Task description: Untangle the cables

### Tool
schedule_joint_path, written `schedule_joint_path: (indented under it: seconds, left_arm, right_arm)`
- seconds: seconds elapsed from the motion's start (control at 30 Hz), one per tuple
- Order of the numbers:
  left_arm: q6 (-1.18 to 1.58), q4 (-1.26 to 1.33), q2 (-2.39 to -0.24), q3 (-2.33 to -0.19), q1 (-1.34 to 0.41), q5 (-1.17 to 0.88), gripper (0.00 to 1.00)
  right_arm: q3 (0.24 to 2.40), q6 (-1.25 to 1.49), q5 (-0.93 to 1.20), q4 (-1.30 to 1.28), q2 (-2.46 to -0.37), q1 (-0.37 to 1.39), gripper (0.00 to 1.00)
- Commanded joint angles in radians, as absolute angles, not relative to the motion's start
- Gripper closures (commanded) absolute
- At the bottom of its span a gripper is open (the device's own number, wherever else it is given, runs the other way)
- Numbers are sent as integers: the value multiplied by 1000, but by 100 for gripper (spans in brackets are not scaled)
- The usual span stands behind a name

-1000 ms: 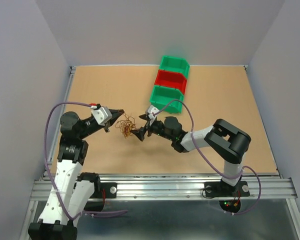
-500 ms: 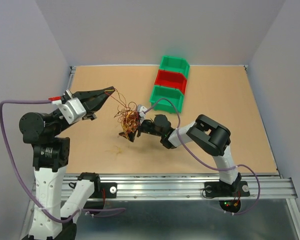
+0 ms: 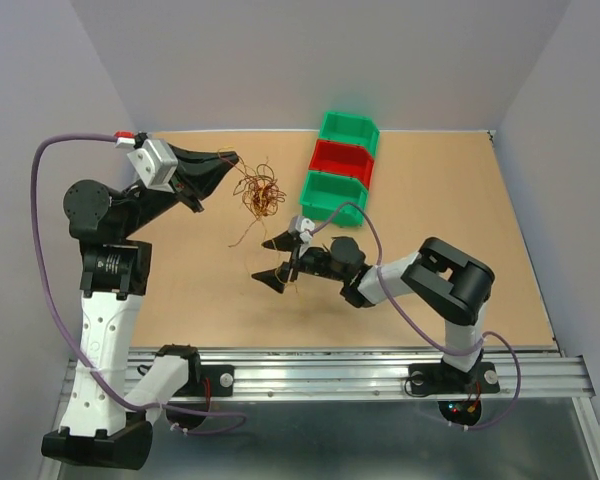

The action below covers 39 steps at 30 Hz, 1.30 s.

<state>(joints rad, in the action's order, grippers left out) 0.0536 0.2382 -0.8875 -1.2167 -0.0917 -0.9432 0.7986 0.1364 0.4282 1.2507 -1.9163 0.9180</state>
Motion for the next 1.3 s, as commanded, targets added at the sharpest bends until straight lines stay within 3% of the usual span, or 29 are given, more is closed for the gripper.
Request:
schedule_joint_path:
  seconds: [0.0,0.13,0.37,0.63,1.03,1.13,1.17,1.23,1.27]
  left_arm:
    - [91,342,-845,-1206,-101,-1000,100]
    - [80,351,-833,-1166,-103,-991,100]
    - [78,350,-816,-1155,-103,-991,100]
    - [67,347,-778,-1134,-104,-997,100]
    - [87,353,-762,-1127,-106,-1017,100]
    - [94,353,-765,-1134,-107,-1022,100]
    - [94,354,-765,-1134,-107,-1023,100]
    - [97,356,-768,-1138,-109,-1020,100]
    - [97,354,-775,-1140,-109,-1013,100]
  right_arm:
    - [759,158,495,1408,-1815,930,6]
    - [746,193,558,1414,-1760,928,6]
    - [721,166,396,1368,-1741,928,6]
    - [696,181,423,1368,-1698,930,5]
    - [807,210,318,1365,-1753,930,6]
    - [853,227,357,1365,-1784,930,26]
    - [862,232,371,1365,-1790,928,43]
    - [888,250,409,1365,-1807,928,61]
    - [896,256,422,1365,-1815,930,79]
